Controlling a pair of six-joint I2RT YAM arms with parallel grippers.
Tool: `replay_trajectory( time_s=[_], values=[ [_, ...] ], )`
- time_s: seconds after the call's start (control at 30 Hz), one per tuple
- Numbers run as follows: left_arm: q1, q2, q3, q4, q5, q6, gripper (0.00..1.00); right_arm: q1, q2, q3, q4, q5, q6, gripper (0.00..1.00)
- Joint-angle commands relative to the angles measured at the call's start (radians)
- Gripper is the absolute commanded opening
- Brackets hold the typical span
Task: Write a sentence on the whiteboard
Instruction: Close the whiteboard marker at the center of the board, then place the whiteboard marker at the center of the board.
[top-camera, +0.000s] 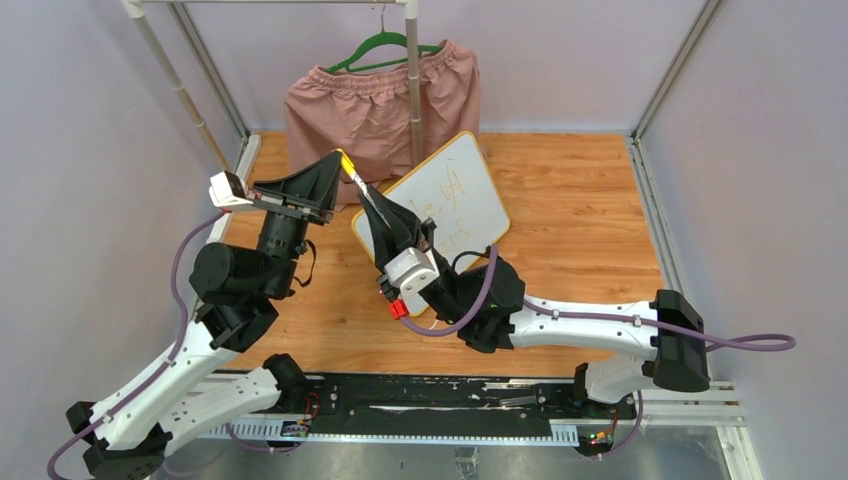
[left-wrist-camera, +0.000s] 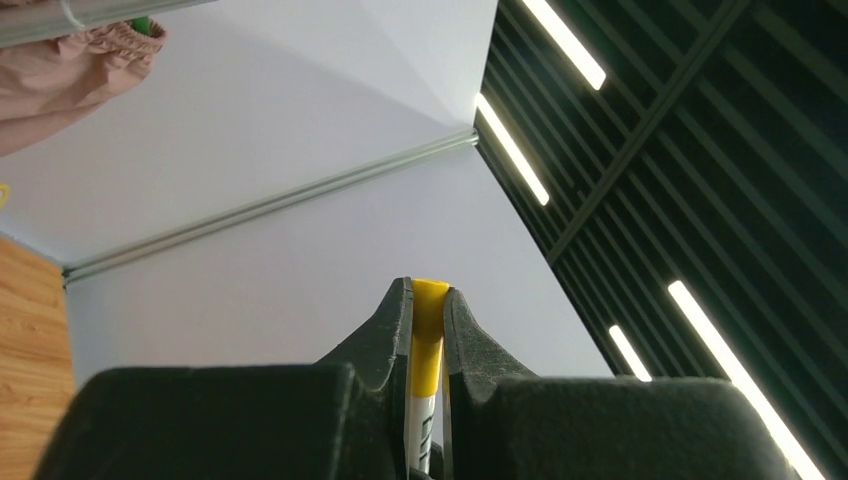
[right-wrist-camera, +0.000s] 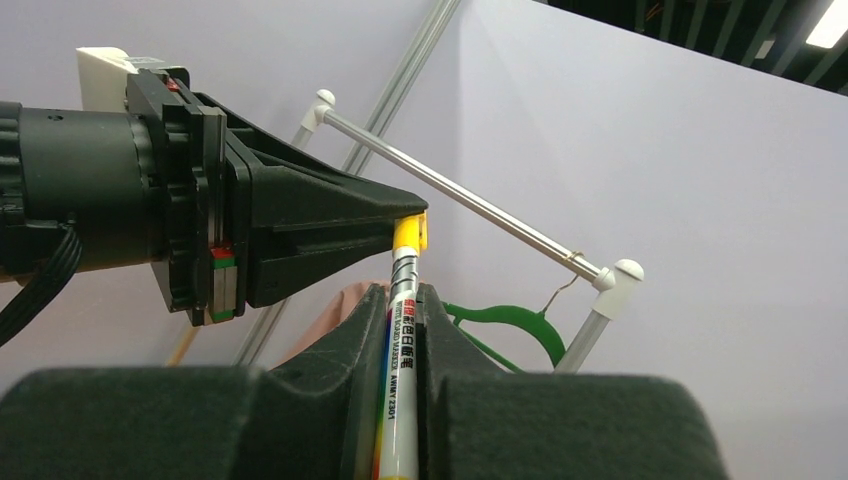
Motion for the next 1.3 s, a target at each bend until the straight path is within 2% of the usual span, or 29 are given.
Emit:
replay_trajectory(
  time_s=[0.0, 0.03, 0.07, 0.13, 0.2, 0.3, 0.33, 0.43, 0.5, 0.6, 0.7, 0.83, 0.93, 1.1, 1.27],
  values=[
    [-0.107, 0.007, -0.079, -0.18, 0.307, 0.034, 0.0, 0.002, 0.017, -0.011, -0.121, -0.087, 0.019, 0.0],
    [-0.108, -0.013, -0.085, -0.185, 0.278, 0.061, 0.06, 0.008, -0.006, -0.032, -0.133, -0.08, 0.021, 0.0],
    [-0.108, -0.04, -0.092, -0.19, 0.251, 0.082, 0.24, 0.013, -0.033, -0.053, -0.144, -0.07, 0.028, 0.0],
    [-0.108, -0.081, -0.102, -0.203, 0.201, 0.117, 0.51, 0.029, -0.089, -0.093, -0.17, -0.044, 0.048, 0.0],
    [-0.108, -0.109, -0.096, -0.238, 0.157, 0.147, 0.75, 0.051, -0.148, -0.136, -0.189, -0.012, 0.06, 0.0],
    [-0.108, -0.14, -0.061, -0.344, 0.099, 0.185, 0.96, 0.072, -0.254, -0.202, -0.244, 0.041, 0.109, 0.0],
    [-0.108, -0.154, -0.048, -0.388, 0.079, 0.203, 0.99, 0.075, -0.309, -0.224, -0.272, 0.061, 0.137, 0.0],
    [-0.108, -0.213, -0.007, -0.525, -0.005, 0.284, 1.0, 0.075, -0.451, -0.279, -0.432, 0.144, 0.304, 0.0],
    [-0.108, -0.259, 0.018, -0.646, -0.09, 0.341, 1.0, 0.064, -0.542, -0.285, -0.634, 0.194, 0.46, 0.0],
    [-0.108, -0.336, 0.023, -0.745, -0.225, 0.44, 1.0, 0.009, -0.665, -0.305, -0.942, 0.209, 0.735, 0.0],
    [-0.108, -0.411, 0.001, -0.8, -0.319, 0.535, 1.0, -0.103, -0.744, -0.33, -1.247, 0.105, 0.986, 0.0],
    [-0.108, -0.46, -0.035, -0.847, -0.406, 0.624, 1.0, -0.336, -0.78, -0.396, -1.46, -0.203, 1.227, 0.0],
    [-0.108, -0.469, -0.057, -0.899, -0.467, 0.664, 1.0, -0.484, -0.787, -0.475, -1.5, -0.406, 1.333, 0.0],
    [-0.108, -0.484, -0.109, -0.949, -0.518, 0.691, 1.0, -0.618, -0.749, -0.592, -1.488, -0.555, 1.412, 0.0],
    [-0.108, -0.484, -0.162, -0.94, -0.524, 0.703, 1.0, -0.777, -0.679, -0.679, -1.395, -0.676, 1.456, 0.0]
  ],
)
